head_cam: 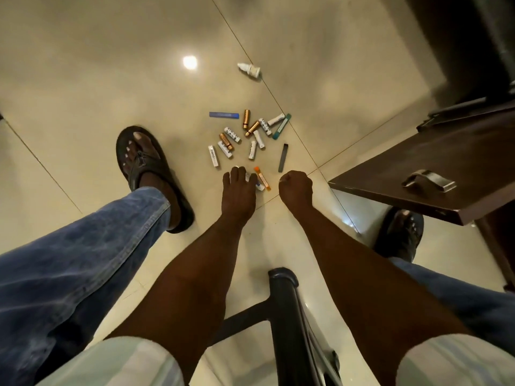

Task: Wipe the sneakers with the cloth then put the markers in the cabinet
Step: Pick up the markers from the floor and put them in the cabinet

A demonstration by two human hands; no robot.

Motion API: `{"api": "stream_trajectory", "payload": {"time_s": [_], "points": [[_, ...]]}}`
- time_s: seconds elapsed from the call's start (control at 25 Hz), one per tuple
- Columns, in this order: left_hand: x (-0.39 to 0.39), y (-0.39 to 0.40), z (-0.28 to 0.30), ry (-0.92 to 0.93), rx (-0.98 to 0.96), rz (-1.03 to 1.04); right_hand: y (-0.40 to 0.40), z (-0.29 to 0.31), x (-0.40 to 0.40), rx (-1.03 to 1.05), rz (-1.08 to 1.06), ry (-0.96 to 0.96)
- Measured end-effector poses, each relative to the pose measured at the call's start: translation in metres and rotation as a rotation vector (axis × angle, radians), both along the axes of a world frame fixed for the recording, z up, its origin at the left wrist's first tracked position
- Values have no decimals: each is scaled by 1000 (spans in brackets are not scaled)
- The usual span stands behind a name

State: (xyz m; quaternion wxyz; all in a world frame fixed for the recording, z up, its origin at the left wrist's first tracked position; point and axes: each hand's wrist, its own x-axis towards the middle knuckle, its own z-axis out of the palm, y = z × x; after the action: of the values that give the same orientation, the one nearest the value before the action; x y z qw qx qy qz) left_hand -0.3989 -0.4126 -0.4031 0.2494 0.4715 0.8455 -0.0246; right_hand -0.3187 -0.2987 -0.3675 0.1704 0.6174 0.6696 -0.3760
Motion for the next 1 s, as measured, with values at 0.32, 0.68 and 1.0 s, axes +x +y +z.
{"api": "stream_trajectory", "payload": {"time_s": [0.32,0.68,1.0], "points": [[-15,9,1,-227,18,441,22,-5,-9,-40,-41,6],[-66,62,27,-1495,501,1620,65,-25,-67,179,-172,86],[-71,74,8,-1418,306,1520,78,-45,-74,198,-79,107]]}}
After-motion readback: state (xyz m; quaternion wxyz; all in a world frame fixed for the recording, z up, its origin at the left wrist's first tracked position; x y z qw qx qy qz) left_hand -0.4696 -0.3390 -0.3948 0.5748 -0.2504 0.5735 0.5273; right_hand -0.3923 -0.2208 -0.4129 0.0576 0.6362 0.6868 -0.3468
